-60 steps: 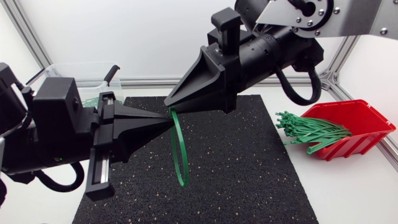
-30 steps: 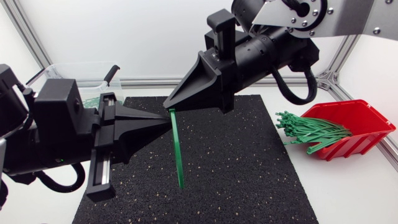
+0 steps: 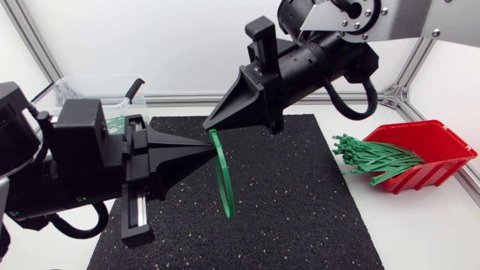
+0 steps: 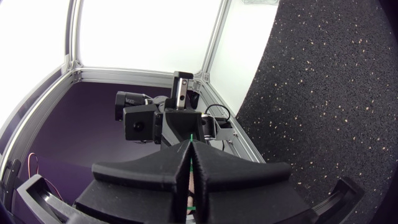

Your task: Take a green cable tie from the red box, thread the tail through the head to close it, then place it in the transparent bin on the left.

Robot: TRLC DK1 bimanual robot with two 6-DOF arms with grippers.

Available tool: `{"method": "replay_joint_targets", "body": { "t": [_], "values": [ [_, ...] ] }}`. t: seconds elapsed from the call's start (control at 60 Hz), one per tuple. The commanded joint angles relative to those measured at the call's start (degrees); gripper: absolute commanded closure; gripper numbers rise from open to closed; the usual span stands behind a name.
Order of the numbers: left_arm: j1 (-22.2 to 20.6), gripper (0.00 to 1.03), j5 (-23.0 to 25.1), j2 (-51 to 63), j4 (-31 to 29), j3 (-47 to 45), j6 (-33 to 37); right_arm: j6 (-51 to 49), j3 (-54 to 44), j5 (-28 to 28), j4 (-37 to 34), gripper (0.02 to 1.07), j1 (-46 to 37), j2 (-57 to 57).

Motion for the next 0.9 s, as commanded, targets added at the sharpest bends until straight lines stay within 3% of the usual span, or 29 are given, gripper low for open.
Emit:
{"method": "replay_joint_targets", "body": {
  "t": [0.0,0.883],
  "values": [
    [-3.48,1.00,1.18,-0.87,0.14,-0.06,1.15,0.66,1.75,1.11,0.90,1.01,-1.10,2.78],
    [-7.61,1.00,-3.48,-2.54,-4.08,1.96,1.32,0.66,-0.62,3.05,0.73,1.01,0.13,1.81]
  ]
}}
